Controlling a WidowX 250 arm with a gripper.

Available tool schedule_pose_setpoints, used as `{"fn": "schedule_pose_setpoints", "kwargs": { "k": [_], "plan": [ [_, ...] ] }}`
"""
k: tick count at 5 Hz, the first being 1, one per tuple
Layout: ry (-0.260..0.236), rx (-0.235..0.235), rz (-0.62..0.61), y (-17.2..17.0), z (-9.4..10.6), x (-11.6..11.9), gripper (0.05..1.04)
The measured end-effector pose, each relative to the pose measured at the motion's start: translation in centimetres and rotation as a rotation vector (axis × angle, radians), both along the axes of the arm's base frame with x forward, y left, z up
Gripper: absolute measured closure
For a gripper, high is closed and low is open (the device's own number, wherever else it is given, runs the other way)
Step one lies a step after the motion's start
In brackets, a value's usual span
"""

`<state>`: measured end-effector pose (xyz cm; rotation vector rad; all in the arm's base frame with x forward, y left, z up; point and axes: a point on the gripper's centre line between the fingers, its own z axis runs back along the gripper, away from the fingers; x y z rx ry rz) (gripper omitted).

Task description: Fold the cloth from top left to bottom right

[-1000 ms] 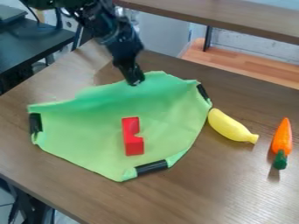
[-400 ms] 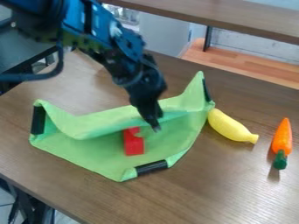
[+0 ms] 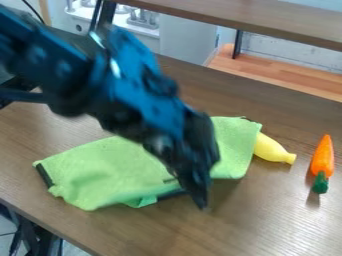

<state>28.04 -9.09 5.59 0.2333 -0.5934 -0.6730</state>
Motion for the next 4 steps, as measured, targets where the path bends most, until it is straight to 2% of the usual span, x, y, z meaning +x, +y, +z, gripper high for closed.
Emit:
{"fn": "schedule_pose_setpoints", "kwargs": {
  "k": [1, 2, 3, 4],
  "plan": [
    [0.109, -0.013, -0.016, 0.0, -0.8, 0.1, 0.595],
    [0.34, -0.213, -0.064, 1.7, 1.3, 1.3, 0.305],
    [0.493, -0.413, -0.098, 1.6, 3.9, 2.3, 0.1],
    [0.568, -0.475, -0.161, 3.2, 6.9, 2.7, 0.083]
  ]
}}
